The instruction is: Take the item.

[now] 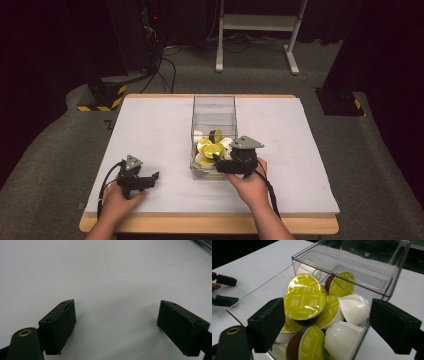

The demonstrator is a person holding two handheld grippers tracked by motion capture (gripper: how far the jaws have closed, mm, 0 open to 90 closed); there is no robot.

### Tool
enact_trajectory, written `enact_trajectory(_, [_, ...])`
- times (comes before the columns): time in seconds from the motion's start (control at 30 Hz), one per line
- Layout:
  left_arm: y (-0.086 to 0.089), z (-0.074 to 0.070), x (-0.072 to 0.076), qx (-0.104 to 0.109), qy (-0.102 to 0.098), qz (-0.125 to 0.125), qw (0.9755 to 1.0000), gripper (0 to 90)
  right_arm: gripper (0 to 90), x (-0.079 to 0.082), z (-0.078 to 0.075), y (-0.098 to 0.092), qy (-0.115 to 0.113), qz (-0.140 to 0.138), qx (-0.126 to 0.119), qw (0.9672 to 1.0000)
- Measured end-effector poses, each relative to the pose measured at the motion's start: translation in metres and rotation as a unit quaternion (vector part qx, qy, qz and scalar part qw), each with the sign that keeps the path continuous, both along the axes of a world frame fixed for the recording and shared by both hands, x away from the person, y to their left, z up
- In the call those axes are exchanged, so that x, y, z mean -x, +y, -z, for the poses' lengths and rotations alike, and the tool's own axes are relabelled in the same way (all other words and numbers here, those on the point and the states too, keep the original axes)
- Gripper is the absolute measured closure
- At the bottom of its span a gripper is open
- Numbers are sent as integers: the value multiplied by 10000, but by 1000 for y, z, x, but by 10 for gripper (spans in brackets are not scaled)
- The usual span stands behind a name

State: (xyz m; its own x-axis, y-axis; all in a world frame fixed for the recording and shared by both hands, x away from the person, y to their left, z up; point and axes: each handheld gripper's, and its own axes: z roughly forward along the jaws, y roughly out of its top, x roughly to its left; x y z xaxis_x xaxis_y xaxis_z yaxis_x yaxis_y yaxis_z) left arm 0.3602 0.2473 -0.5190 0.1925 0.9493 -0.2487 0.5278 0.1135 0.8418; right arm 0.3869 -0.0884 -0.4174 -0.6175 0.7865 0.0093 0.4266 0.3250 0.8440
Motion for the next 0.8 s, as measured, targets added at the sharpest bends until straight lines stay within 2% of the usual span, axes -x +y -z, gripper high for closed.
enact_trajectory(0.3, [0, 0, 0, 0, 0, -1, 10000, 155, 160, 0, 3, 19, 26, -174, 169, 9997])
enact_trajectory(0.8, [0, 0, 0, 0, -1, 0, 10000, 155, 208, -4, 4, 38, 56, -298, 358, 9989])
